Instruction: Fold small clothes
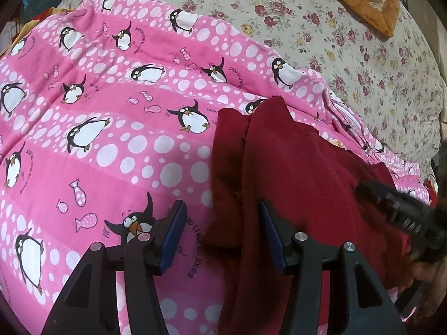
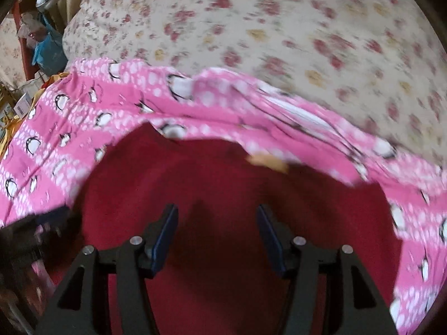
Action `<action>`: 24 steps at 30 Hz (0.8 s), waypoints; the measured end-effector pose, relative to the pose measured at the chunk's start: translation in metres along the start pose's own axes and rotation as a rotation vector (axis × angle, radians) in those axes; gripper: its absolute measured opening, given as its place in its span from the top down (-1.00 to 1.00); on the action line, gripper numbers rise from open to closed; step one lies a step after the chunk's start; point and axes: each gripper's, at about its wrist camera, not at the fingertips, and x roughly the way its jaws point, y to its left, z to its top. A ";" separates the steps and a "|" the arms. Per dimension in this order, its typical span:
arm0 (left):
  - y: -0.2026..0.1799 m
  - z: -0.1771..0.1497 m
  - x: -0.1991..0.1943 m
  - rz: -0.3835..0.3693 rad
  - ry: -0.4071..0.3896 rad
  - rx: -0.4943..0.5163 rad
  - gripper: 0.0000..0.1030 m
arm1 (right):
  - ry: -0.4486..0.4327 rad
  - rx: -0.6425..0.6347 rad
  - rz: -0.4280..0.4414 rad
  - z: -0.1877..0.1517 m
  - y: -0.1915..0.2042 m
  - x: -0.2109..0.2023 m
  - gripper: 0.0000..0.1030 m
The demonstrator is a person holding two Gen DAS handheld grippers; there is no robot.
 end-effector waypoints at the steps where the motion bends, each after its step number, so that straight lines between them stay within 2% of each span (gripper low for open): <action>1: -0.001 0.000 0.000 0.001 -0.001 0.001 0.34 | 0.027 0.019 -0.015 -0.006 -0.008 0.007 -0.19; 2: -0.001 0.000 0.000 0.003 -0.004 0.003 0.34 | 0.045 0.041 -0.003 -0.010 -0.015 0.015 -0.19; 4: 0.000 0.000 0.000 0.001 -0.007 0.002 0.34 | 0.022 0.064 0.019 -0.012 -0.018 0.016 -0.20; 10: 0.009 0.004 -0.001 -0.050 0.005 -0.054 0.30 | -0.006 0.097 0.084 -0.024 -0.023 -0.024 -0.25; 14: 0.005 0.003 -0.001 -0.032 -0.001 -0.041 0.28 | 0.016 0.110 0.070 -0.055 -0.034 -0.035 -0.31; 19: 0.004 0.003 -0.001 -0.024 -0.006 -0.032 0.28 | -0.030 0.109 0.070 -0.075 -0.041 -0.055 -0.31; 21: 0.006 0.004 -0.001 -0.028 -0.004 -0.038 0.27 | -0.063 0.140 0.129 -0.078 -0.044 -0.067 -0.32; 24: 0.007 0.004 -0.001 -0.031 -0.005 -0.044 0.25 | -0.053 0.163 0.163 -0.081 -0.046 -0.067 -0.32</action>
